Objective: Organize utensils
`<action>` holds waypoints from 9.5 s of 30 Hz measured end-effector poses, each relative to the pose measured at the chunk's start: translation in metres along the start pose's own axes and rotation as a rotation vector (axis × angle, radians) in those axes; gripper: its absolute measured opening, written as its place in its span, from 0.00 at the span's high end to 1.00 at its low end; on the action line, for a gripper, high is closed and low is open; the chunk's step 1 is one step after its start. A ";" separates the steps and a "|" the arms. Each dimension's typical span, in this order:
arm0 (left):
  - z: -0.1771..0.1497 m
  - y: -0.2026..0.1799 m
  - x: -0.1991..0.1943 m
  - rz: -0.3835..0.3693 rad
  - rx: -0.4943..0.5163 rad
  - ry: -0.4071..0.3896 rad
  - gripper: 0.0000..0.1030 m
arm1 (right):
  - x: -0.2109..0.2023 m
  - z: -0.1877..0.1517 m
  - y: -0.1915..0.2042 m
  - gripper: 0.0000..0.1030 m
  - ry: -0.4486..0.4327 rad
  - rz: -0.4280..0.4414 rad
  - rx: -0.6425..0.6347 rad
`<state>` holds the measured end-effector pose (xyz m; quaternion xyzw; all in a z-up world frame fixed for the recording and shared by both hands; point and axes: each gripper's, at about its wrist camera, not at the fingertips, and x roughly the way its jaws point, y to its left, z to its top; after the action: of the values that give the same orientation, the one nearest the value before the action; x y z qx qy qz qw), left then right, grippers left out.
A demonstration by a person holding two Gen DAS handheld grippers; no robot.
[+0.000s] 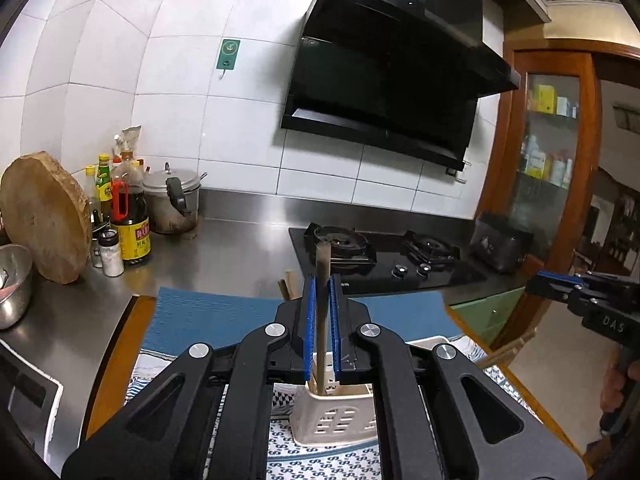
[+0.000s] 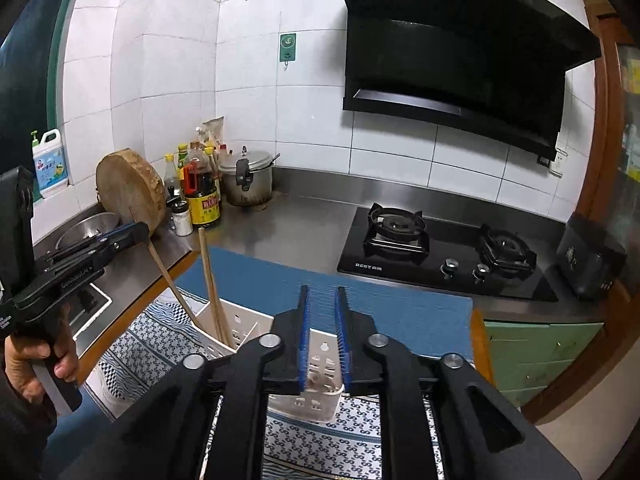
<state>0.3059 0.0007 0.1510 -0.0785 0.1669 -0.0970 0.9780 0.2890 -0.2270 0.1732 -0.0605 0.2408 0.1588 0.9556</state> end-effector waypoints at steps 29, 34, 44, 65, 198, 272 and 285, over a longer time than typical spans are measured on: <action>-0.128 -0.020 -0.171 -0.008 0.087 0.104 0.92 | -0.114 -0.198 0.092 0.63 0.115 0.148 0.011; -0.156 -0.012 -0.176 -0.011 0.048 0.152 0.92 | -0.114 -0.231 0.100 0.63 0.152 0.153 0.061; -0.199 -0.020 -0.168 -0.033 0.048 0.265 0.92 | -0.093 -0.275 0.119 0.63 0.245 0.146 0.099; -0.232 -0.023 -0.152 -0.039 0.032 0.364 0.91 | -0.057 -0.316 0.142 0.80 0.391 0.165 0.124; 0.024 -0.018 0.022 -0.020 0.083 -0.014 0.94 | 0.025 0.048 0.003 0.93 -0.073 0.005 -0.046; -0.087 -0.118 -0.396 0.384 0.114 -0.232 0.60 | -0.172 -0.155 0.078 0.42 -0.100 0.166 -0.017; -0.094 -0.120 -0.379 0.329 0.114 -0.152 0.60 | -0.170 -0.177 0.087 0.42 -0.073 0.156 -0.017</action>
<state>-0.0964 -0.0451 0.2035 -0.0016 0.0973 0.0613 0.9934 0.0409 -0.2255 0.0963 -0.0437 0.2086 0.2369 0.9479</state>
